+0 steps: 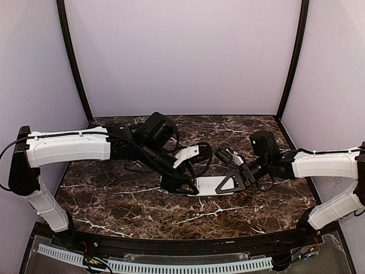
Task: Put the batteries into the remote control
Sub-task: Load the battery into the battery compartment.
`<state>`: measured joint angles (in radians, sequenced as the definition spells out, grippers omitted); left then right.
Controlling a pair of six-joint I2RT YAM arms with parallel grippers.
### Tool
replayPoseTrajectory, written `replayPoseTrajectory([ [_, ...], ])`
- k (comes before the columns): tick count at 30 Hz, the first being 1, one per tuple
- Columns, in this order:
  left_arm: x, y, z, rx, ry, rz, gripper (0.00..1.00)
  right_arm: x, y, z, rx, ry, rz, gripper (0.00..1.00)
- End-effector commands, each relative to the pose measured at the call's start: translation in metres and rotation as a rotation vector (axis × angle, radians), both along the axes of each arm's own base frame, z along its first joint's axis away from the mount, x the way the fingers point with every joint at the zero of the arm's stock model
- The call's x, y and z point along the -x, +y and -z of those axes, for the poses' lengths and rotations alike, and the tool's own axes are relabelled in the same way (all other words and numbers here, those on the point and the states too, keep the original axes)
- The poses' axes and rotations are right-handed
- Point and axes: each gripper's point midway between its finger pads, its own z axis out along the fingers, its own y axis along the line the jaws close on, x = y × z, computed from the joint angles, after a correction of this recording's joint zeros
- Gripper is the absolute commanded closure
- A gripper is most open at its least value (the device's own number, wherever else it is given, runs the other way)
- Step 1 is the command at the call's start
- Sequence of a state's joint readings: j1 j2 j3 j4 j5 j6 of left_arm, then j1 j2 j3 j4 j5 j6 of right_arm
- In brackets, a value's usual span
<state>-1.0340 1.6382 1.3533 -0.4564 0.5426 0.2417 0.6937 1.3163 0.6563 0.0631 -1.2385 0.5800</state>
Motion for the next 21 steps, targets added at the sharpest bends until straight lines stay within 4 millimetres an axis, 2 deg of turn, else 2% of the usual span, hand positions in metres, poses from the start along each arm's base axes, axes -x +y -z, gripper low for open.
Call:
replayPoseTrajectory([
  [1,-0.008,-0.001,0.000,-0.003,-0.002,-0.017,0.78,0.013,0.002,-0.028,-0.103,-0.074,-0.079,1.00],
  [8,-0.016,-0.001,0.007,-0.026,0.035,-0.063,0.90,0.016,0.000,-0.038,-0.138,-0.105,-0.084,1.00],
  [16,-0.024,0.000,0.018,-0.085,0.095,-0.138,0.93,0.017,-0.002,-0.049,-0.174,-0.164,-0.076,1.00],
  [21,-0.021,-0.001,0.020,-0.085,0.162,-0.150,0.93,0.018,-0.003,-0.054,-0.196,-0.188,-0.080,1.00],
])
